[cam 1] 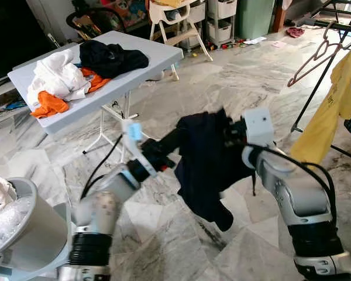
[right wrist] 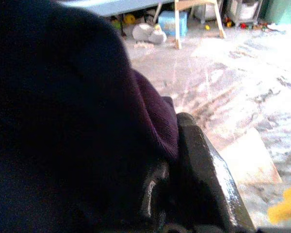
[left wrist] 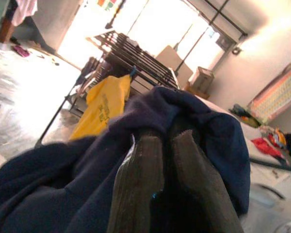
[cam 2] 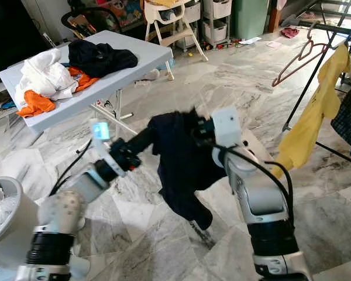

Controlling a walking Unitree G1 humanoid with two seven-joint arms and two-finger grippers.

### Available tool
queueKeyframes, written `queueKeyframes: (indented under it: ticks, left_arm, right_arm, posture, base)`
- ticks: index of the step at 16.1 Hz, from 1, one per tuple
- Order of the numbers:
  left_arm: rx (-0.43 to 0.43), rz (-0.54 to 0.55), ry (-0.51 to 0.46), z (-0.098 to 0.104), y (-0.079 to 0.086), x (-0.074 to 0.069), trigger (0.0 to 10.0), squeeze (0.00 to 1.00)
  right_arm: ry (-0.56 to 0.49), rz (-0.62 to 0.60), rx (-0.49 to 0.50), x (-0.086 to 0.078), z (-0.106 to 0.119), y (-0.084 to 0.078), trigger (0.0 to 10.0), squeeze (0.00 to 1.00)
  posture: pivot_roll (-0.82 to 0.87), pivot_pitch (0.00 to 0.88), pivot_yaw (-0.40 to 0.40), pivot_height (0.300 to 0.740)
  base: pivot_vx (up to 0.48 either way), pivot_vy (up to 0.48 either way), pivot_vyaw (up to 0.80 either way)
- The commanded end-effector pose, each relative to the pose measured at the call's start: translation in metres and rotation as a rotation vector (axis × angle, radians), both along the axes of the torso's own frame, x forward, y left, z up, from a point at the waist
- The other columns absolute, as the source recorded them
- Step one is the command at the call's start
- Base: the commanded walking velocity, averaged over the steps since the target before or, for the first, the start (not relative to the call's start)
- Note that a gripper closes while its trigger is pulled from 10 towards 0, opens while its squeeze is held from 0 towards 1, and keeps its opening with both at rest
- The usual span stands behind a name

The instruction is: Hang hanger

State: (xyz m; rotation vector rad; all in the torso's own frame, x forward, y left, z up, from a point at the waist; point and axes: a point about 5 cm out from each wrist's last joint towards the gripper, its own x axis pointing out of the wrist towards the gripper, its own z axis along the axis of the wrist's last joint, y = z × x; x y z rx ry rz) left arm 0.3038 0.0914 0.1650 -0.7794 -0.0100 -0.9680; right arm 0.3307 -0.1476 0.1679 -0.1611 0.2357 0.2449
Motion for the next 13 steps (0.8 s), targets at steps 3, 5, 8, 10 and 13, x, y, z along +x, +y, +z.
queueKeyframes:
  ticks: [3,5,8,10,13]
  left_arm:
    - [0.061,0.1,0.035,-0.01,0.024,0.007,0.0,0.0]
    - [0.149,0.15,0.034,-0.02,0.034,0.01,0.0,0.0]
    - [0.184,0.208,0.058,-0.024,0.048,0.017,0.0,0.0]
    - [0.208,0.228,0.067,-0.028,0.051,0.019,0.0,0.0]
    - [0.247,0.269,0.089,-0.039,0.054,0.023,0.0,0.0]
  right_arm:
    - [0.009,0.124,-0.027,-0.005,-0.004,0.008,0.2,0.0]
    - [0.013,0.13,-0.035,-0.007,-0.006,0.0,0.0,0.0]
    - [0.009,0.134,-0.03,-0.008,-0.006,-0.009,0.0,0.0]
    - [0.01,0.14,-0.018,-0.008,-0.005,-0.009,0.0,0.0]
    - [0.01,0.16,0.004,-0.011,-0.004,-0.006,0.0,0.0]
  posture:
    - [-0.19,0.0,0.159,0.74]
    - [-0.19,0.0,0.159,0.74]
    - [-0.19,0.0,0.161,0.74]
    - [-0.19,0.0,0.162,0.74]
    - [-0.2,0.0,0.162,0.74]
  base:
    - [0.0,0.0,0.0]
    - [0.0,0.0,0.0]
    - [0.0,0.0,0.0]
    - [0.0,0.0,0.0]
    - [0.0,0.0,0.0]
